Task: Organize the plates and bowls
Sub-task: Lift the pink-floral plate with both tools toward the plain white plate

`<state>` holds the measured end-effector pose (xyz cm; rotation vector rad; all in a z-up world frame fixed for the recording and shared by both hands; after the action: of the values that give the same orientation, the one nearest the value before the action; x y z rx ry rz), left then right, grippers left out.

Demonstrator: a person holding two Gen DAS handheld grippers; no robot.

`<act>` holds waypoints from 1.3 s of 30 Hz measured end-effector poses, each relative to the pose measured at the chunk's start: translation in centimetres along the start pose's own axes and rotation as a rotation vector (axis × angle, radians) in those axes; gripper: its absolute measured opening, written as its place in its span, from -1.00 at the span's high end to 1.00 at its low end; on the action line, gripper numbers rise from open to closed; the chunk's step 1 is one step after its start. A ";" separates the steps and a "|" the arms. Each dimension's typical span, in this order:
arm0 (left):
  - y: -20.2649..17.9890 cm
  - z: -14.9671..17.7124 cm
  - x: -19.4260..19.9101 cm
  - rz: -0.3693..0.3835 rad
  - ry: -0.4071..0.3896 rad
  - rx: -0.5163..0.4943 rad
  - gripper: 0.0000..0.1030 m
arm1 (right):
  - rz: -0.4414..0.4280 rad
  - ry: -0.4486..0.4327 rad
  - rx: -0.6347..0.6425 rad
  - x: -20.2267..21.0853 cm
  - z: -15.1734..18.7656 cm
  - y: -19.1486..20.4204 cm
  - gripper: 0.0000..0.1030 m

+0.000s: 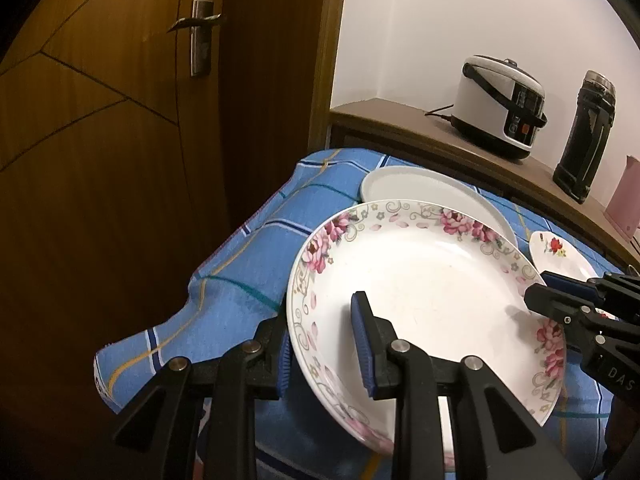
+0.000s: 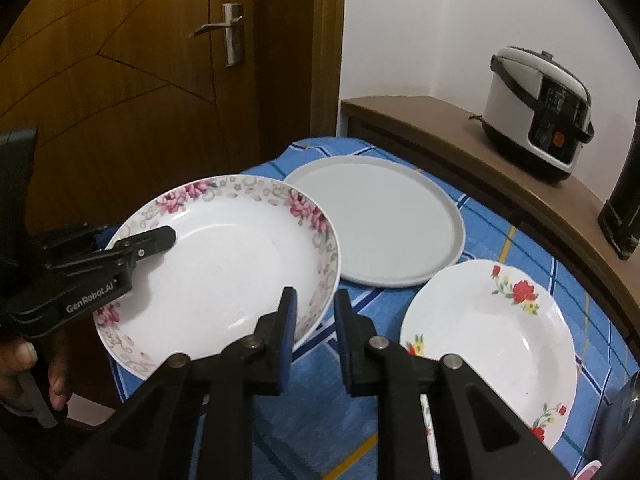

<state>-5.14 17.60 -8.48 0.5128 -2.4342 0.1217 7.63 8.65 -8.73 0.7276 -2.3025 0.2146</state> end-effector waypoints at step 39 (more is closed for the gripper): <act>-3.4 -9.6 0.0 -0.039 -0.231 -0.115 0.42 | 0.071 -0.245 -0.144 2.6 -5.9 -4.3 0.64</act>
<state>1.71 16.53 -0.99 0.5484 -2.6348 -0.0996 11.93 5.95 -2.80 0.6282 -2.5474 -0.0102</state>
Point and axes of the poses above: each gripper's, at about its wrist camera, not at the fingertips, and x roughly against the way its jaws point, y to its left, z to its underside, the point moved 2 cm from there along -x, roughly the way its jaws point, and after that the axes turned 11 degrees about -x, right-handed, at the moved point
